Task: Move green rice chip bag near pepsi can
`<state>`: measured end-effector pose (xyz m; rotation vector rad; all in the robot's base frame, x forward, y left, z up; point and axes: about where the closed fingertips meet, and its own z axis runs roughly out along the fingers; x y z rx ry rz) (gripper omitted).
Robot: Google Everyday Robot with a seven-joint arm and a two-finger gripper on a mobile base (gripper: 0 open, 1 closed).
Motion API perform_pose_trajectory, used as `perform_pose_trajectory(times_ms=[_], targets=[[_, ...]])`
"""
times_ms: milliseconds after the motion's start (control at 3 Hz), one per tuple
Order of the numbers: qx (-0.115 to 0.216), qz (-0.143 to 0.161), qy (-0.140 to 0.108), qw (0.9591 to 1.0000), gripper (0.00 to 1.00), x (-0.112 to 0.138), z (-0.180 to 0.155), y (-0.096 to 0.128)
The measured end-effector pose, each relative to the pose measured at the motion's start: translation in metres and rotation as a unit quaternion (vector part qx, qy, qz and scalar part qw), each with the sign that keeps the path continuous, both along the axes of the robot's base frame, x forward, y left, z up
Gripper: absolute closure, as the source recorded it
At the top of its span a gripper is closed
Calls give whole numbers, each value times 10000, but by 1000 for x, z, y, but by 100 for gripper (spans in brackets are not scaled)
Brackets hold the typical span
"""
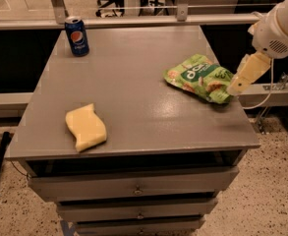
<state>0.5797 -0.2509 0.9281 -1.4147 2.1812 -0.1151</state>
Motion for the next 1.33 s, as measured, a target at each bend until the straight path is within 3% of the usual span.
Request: perform_pose_trajectory(times_ms=[667, 1000, 1333], targets=[[813, -489, 307, 9950, 0, 20, -49, 13], [1034, -617, 380, 9920, 17, 27, -68, 15], [1168, -698, 392, 9899, 41, 30, -78, 16]])
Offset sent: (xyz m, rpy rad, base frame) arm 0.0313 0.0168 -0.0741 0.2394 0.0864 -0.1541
